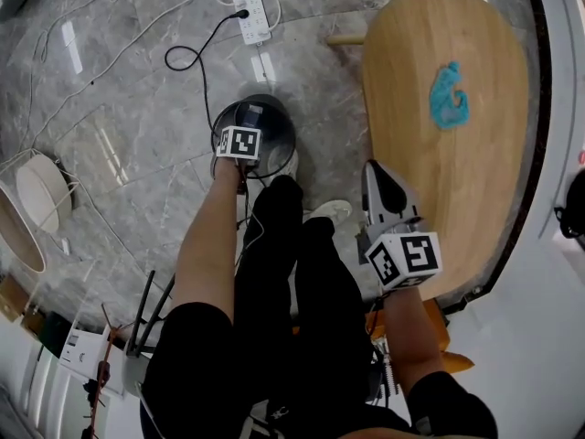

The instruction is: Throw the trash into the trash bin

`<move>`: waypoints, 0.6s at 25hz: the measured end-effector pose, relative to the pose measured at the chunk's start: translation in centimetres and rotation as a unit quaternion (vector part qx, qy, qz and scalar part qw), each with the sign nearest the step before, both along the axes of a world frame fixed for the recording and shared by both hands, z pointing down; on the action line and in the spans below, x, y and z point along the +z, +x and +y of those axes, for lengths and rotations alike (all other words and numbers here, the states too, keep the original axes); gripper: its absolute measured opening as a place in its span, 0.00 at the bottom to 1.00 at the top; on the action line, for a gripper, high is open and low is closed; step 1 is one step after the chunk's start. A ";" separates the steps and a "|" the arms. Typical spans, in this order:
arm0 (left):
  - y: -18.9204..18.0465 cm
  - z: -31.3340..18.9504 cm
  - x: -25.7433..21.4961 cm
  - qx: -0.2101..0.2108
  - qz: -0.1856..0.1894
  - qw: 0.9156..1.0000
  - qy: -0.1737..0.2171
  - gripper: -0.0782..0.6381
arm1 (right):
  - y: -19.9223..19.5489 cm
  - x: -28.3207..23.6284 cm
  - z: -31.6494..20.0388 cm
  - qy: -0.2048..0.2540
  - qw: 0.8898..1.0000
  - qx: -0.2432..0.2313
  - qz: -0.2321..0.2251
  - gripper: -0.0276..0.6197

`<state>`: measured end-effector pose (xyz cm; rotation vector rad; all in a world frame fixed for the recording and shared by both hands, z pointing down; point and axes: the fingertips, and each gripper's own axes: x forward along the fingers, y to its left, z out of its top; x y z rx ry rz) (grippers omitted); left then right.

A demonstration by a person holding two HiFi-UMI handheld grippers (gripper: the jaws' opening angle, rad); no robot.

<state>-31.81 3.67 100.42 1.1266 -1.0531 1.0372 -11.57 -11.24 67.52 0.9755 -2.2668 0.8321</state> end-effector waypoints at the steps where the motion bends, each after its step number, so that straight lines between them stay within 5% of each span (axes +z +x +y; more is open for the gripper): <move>1: -0.2 -0.1 0.1 0.005 -0.004 1.000 0.005 0.39 | -0.1 0.2 0.2 -0.001 1.000 -0.002 -0.001 0.06; 9: -2.0 -0.8 -2.8 -0.008 -0.048 0.997 0.065 0.51 | 0.1 -0.3 0.9 -0.004 1.000 -0.001 -0.006 0.06; 12: -3.8 -2.0 -6.3 -0.018 -0.112 0.987 0.116 0.17 | 0.3 -1.3 0.5 0.010 1.000 0.007 -0.025 0.06; 15: -4.5 -3.8 -10.7 -0.047 -0.134 0.973 0.181 0.13 | 0.6 -1.5 0.2 0.021 0.999 0.027 -0.029 0.06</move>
